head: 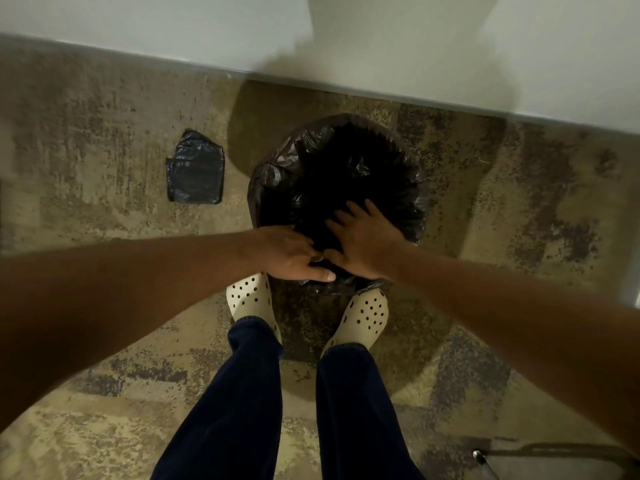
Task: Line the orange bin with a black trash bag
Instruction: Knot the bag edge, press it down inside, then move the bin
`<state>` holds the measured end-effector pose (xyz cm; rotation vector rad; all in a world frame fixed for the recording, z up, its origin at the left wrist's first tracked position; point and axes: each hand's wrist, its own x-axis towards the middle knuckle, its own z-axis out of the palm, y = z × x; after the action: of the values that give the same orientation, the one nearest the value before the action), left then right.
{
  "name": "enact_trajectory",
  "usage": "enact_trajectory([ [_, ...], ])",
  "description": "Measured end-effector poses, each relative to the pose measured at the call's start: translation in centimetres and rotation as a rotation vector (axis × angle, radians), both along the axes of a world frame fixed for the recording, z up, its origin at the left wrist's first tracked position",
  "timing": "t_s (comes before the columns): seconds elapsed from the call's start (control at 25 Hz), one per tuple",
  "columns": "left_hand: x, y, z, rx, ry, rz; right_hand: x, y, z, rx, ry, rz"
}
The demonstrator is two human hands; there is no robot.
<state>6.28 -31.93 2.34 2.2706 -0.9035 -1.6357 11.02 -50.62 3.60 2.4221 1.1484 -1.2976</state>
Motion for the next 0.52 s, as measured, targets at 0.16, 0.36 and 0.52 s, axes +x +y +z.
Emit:
enact_trajectory([
  [0.16,-1.4,-0.9,0.1,0.065,0.04,-0.021,-2.9,-2.7,-0.7,-0.232,0.09,0.028],
  [0.36,-1.5,-1.3,0.8,0.029,0.017,0.062,-1.1,-2.8,-0.8,-0.098,0.04,-0.049],
  [0.52,1.9,-0.1,0.5,0.048,-0.482,0.008,1.5,-2.1,-0.9,0.057,-0.023,-0.14],
])
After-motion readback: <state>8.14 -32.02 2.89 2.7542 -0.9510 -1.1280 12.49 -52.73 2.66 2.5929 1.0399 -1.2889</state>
